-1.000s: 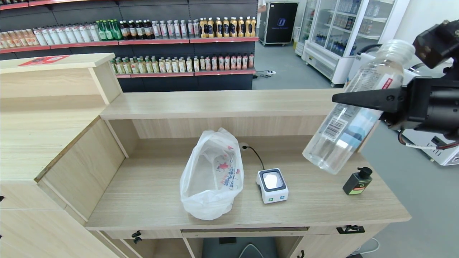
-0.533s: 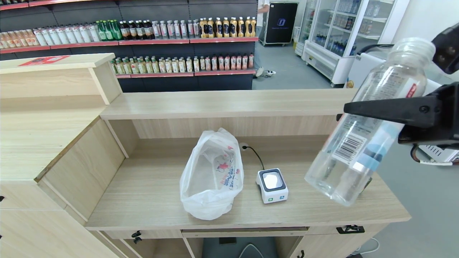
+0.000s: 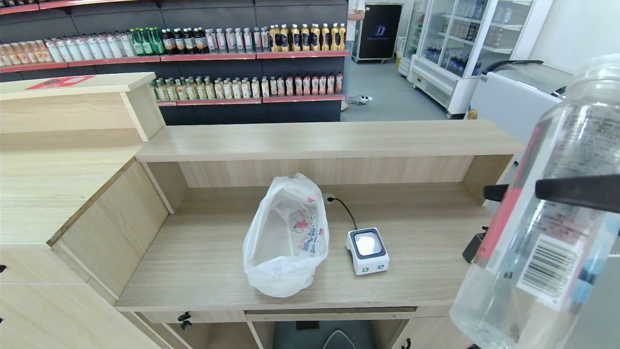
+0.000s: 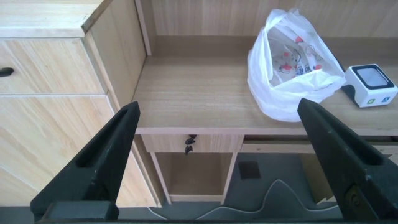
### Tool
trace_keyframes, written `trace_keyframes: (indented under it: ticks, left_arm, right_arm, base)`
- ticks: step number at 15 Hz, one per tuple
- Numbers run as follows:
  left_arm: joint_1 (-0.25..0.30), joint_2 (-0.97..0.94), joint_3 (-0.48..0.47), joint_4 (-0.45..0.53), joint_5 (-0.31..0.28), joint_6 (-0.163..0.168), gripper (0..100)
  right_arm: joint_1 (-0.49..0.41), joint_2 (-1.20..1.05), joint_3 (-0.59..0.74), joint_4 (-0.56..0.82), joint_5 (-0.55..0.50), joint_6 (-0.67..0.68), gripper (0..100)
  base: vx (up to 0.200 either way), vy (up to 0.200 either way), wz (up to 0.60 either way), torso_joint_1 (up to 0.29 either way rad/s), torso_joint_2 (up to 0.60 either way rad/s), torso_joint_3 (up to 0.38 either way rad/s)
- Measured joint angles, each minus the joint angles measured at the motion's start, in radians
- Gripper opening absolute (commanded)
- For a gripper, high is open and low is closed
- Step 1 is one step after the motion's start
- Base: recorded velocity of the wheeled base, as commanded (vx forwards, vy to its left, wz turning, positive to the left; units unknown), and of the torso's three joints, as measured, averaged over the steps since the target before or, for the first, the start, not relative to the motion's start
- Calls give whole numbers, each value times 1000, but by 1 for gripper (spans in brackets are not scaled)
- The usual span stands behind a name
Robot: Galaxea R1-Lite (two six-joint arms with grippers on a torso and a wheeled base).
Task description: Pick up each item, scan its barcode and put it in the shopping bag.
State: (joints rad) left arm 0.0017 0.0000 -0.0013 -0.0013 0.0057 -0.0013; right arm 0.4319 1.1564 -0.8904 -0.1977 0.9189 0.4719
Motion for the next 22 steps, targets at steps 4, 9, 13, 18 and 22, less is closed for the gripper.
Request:
trace_keyframes:
  ticks: [4, 9, 13, 18, 22]
  left_arm:
    - [-1, 0, 0, 0, 0, 0, 100]
    - [-1, 0, 0, 0, 0, 0, 100]
    - [0, 0, 0, 0, 0, 0, 100]
    - [0, 0, 0, 0, 0, 0, 100]
    - [-1, 0, 0, 0, 0, 0, 100]
  right_arm:
    - [1, -12, 7, 0, 60, -8, 0]
    - [1, -25, 13, 1, 64, -10, 0]
    - [-6, -29, 20, 1, 56, -28, 0]
    - [-167, 34, 48, -33, -208, -219, 0]
    - [-345, 146, 150, -258, -513, -419, 0]
  base:
    - [0, 0, 0, 0, 0, 0]
    - [0, 0, 0, 0, 0, 0]
    - [0, 0, 0, 0, 0, 0]
    - [0, 0, 0, 0, 0, 0]
    - [0, 0, 0, 0, 0, 0]
